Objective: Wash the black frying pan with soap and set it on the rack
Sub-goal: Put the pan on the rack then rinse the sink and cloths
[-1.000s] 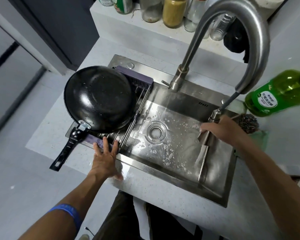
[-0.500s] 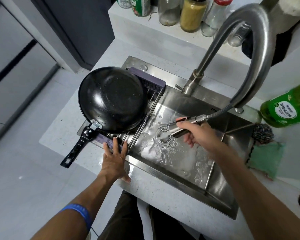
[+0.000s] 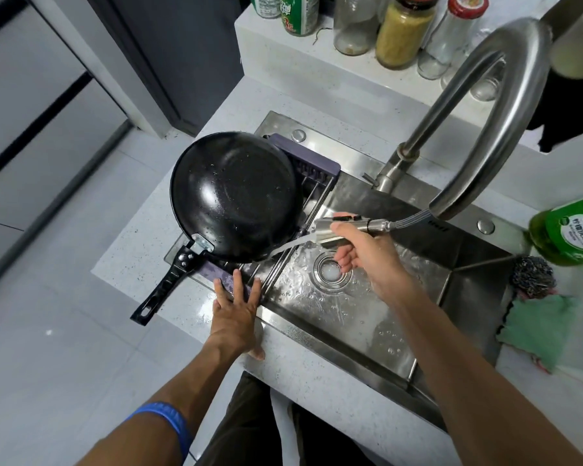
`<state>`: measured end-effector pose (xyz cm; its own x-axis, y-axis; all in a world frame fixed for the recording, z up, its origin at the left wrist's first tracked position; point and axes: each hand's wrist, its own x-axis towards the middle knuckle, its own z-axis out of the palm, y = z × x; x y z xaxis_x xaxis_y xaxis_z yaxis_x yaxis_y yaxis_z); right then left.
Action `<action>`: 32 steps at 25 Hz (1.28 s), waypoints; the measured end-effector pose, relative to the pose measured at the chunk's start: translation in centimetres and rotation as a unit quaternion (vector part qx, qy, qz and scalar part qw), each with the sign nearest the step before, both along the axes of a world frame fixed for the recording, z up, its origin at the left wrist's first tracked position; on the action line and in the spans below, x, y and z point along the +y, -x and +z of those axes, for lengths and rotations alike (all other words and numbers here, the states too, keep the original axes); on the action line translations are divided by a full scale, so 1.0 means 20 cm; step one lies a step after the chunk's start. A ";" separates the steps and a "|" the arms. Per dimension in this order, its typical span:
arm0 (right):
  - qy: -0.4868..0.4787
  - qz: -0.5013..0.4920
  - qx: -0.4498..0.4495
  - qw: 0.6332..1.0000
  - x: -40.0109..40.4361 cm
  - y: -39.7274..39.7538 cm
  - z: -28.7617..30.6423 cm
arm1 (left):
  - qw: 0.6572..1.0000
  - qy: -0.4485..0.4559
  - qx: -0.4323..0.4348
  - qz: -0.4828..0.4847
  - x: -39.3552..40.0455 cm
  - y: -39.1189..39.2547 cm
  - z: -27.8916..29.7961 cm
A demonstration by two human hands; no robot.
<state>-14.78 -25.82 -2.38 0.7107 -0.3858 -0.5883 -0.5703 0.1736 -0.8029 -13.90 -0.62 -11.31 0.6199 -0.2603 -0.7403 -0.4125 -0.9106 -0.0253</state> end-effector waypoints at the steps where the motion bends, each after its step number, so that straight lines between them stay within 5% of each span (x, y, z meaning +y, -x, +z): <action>1: 0.024 -0.016 -0.015 0.999 -0.02 -0.01 -0.01 | 1.000 -0.001 -0.001 -0.001 0.00 0.00 0.00; 7: 0.066 -0.072 -0.145 0.985 -0.08 -0.16 -0.02 | 1.000 0.004 0.006 0.008 0.01 0.00 -0.01; 13: 0.058 -0.081 -0.167 0.981 -0.03 -0.25 -0.04 | 1.000 0.004 0.011 0.003 0.00 -0.01 -0.01; 21: 0.160 -0.095 -0.095 0.978 -0.12 -0.08 0.02 | 1.000 0.010 0.016 0.006 0.01 -0.01 0.01; 25: 0.285 -0.022 -0.032 0.958 -0.25 0.00 0.03 | 1.000 0.013 0.012 0.006 0.01 -0.01 0.04; 32: 0.396 -0.033 0.040 0.917 -0.54 0.26 0.02 | 1.000 0.009 0.013 -0.002 0.00 -0.02 0.03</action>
<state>-20.05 -36.55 -1.93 0.6367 -0.7554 -0.1546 -0.6426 -0.4090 -0.6479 -13.59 -0.69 -10.65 0.5997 -0.2757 -0.7512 -0.4160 -0.9094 0.0016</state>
